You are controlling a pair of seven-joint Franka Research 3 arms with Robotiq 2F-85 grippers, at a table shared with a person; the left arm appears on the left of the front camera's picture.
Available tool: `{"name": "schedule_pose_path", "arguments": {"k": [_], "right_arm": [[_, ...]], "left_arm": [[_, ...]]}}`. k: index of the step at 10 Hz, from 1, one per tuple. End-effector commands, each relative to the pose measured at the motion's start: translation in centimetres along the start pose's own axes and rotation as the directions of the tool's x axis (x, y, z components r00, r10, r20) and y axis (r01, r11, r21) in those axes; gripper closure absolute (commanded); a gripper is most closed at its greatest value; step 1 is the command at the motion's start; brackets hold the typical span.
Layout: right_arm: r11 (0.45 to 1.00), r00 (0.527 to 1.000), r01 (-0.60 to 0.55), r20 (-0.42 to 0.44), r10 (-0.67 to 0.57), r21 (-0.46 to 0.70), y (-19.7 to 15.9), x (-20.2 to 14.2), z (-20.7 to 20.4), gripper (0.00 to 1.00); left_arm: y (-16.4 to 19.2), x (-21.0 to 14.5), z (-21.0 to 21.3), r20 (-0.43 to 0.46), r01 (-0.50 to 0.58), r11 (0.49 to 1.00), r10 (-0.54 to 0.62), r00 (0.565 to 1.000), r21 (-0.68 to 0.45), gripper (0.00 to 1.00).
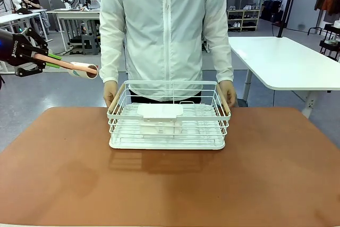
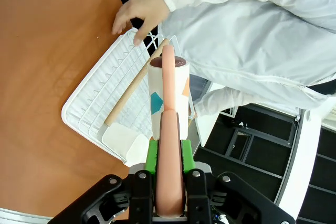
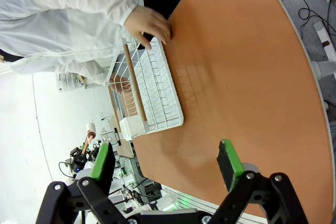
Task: Clean the table.
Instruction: Clean the table with the Lint Roller when the human lifts the Dish drying rack.
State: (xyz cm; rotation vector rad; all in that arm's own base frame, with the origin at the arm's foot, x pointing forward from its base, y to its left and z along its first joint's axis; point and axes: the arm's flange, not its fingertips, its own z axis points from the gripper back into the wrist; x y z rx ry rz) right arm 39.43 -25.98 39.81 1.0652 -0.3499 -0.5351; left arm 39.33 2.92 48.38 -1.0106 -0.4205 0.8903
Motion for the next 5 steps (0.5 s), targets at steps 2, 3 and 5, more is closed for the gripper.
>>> {"name": "schedule_pose_path", "arguments": {"k": [2, 3, 5], "right_arm": [[1.0, 1.0, -0.009, -0.003, 0.009, 0.008, 0.25, -0.22, 0.17, 0.0], [1.0, 1.0, -0.009, -0.003, 0.009, 0.008, 0.25, -0.22, 0.17, 0.0], [1.0, 1.0, -0.009, -0.003, 0.009, 0.008, 0.25, -0.22, 0.17, 0.0]], "left_arm": [[-0.16, -0.04, 0.02, 0.002, 0.002, 1.0, -0.002, 1.0, -0.003, 1.0], [-0.16, -0.04, 0.02, 0.002, 0.002, 1.0, -0.002, 1.0, -0.003, 1.0], [-0.16, -0.04, 0.02, 0.002, 0.002, 1.0, -0.002, 1.0, -0.003, 1.0]]}}
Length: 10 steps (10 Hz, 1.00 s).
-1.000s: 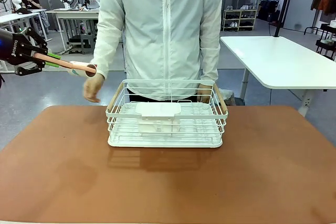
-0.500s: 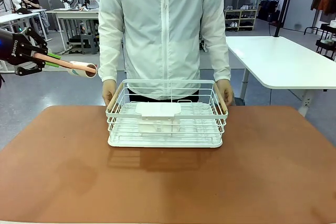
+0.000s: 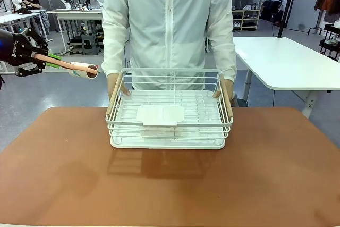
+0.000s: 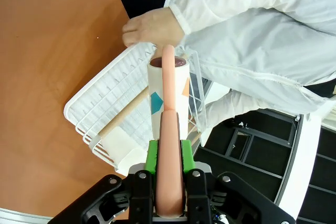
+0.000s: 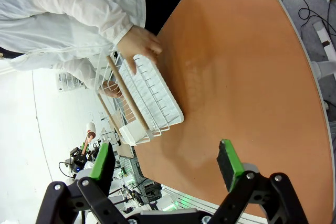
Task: Clean the table.
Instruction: Clean the table with the Lint Roller when the human lifts the Dish drying rack.
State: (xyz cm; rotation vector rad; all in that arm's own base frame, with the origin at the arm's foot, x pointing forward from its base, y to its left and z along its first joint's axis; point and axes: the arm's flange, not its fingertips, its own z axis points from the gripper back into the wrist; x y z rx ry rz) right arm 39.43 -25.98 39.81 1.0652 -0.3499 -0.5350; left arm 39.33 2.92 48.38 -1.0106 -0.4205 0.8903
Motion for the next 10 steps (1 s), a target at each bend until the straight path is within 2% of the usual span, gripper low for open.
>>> {"name": "schedule_pose_path", "arguments": {"k": [1, 10], "right_arm": [[1.0, 1.0, -0.009, -0.003, 0.009, 0.008, 0.26, -0.22, 0.17, 0.0], [1.0, 1.0, -0.009, -0.003, 0.009, 0.008, 0.26, -0.22, 0.17, 0.0]], "left_arm": [[-0.16, -0.04, 0.02, 0.002, 0.002, 1.0, -0.002, 1.0, -0.003, 1.0], [-0.16, -0.04, 0.02, 0.002, 0.002, 1.0, -0.002, 1.0, -0.003, 1.0]]}}
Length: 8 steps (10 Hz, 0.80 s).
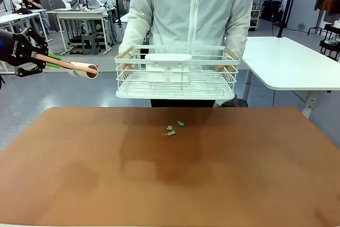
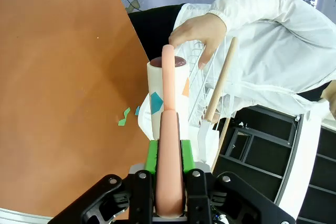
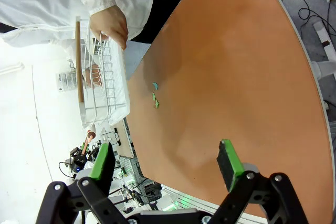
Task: Clean the table.
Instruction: Clean the table with the Lint Roller when the human lifts the Dish drying rack.
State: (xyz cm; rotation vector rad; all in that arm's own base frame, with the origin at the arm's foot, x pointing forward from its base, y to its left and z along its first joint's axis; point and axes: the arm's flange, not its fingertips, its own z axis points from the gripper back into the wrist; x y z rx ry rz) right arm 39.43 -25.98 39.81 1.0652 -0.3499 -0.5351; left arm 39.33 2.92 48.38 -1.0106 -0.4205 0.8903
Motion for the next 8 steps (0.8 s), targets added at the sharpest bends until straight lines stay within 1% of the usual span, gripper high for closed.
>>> {"name": "schedule_pose_path", "arguments": {"k": [1, 5, 6, 7, 8], "right_arm": [[1.0, 1.0, -0.009, -0.003, 0.009, 0.008, 0.3, -0.2, 0.2, 0.0], [1.0, 1.0, -0.009, -0.003, 0.009, 0.008, 0.3, -0.2, 0.2, 0.0], [1.0, 1.0, -0.009, -0.003, 0.009, 0.008, 0.3, -0.2, 0.2, 0.0], [1.0, 1.0, -0.009, -0.003, 0.009, 0.008, 0.3, -0.2, 0.2, 0.0], [1.0, 1.0, -0.009, -0.003, 0.009, 0.008, 0.3, -0.2, 0.2, 0.0]], "left_arm": [[-0.2, 0.0, 0.0, 0.002, 0.002, 1.0, -0.002, 1.0, -0.003, 1.0], [-0.2, 0.0, 0.0, 0.002, 0.002, 1.0, -0.002, 1.0, -0.003, 1.0], [0.0, 0.0, 0.0, 0.0, 0.0, 1.0, 0.0, 1.0, 0.0, 0.79], [-1.2, 0.3, 1.1, -0.082, 0.128, 0.991, -0.124, 0.989, 0.048, 0.79], [-3.2, 0.7, 1.9, -0.203, 0.258, 0.96, -0.234, 0.951, 0.104, 0.79]]}}
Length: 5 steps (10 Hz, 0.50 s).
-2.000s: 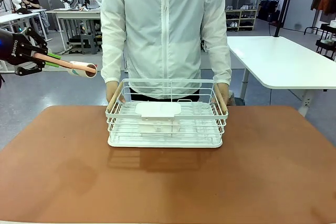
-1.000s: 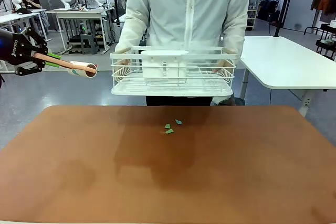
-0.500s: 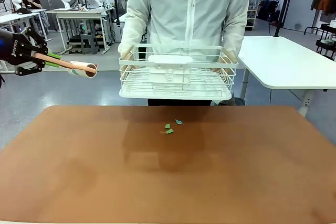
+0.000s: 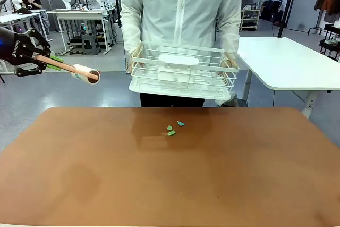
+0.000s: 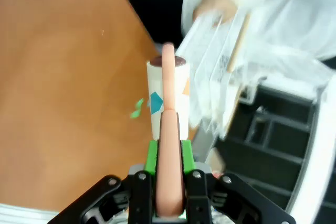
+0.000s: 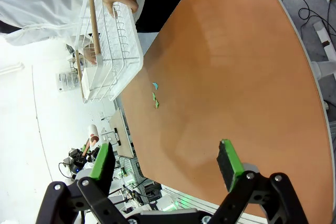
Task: Clean the table.
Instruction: Clean the table with the Lint Roller when the human lifts the Dish drying rack.
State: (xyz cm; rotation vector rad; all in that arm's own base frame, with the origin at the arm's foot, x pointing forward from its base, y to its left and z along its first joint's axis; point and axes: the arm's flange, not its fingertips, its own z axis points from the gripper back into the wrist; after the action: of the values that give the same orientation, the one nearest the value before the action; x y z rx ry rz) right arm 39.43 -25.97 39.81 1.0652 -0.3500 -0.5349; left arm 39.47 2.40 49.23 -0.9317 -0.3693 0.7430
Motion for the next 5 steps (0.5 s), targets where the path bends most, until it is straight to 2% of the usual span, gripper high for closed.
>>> {"name": "schedule_pose_path", "arguments": {"k": [1, 2, 3, 4, 5], "right_arm": [[1.0, 1.0, -0.009, -0.003, 0.009, 0.008, 0.2, -0.2, 0.2, 0.0], [1.0, 1.0, -0.009, -0.003, 0.009, 0.008, 0.2, -0.2, 0.2, 0.0], [1.0, 1.0, -0.009, -0.003, 0.009, 0.008, 0.2, -0.2, 0.2, 0.0], [1.0, 1.0, -0.009, -0.003, 0.009, 0.008, 0.2, -0.2, 0.2, 0.0], [1.0, 1.0, -0.009, -0.003, 0.009, 0.008, 0.2, -0.2, 0.2, 0.0]], "left_arm": [[-4.6, 2.1, 2.0, -0.21, 0.341, 0.93, -0.309, 0.928, 0.139, 0.79], [-6.4, 3.4, 0.3, -0.34, 0.536, 0.835, -0.47, 0.814, 0.127, 0.79], [-6.6, 4.7, -2.6, -0.446, 0.671, 0.736, -0.573, 0.687, 0.088, 0.79], [-5.7, 5.5, -5.9, -0.449, 0.694, 0.71, -0.587, 0.674, 0.114, 0.79], [-4.4, 5.9, -9.1, -0.434, 0.675, 0.735, -0.586, 0.684, 0.071, 0.79]]}}
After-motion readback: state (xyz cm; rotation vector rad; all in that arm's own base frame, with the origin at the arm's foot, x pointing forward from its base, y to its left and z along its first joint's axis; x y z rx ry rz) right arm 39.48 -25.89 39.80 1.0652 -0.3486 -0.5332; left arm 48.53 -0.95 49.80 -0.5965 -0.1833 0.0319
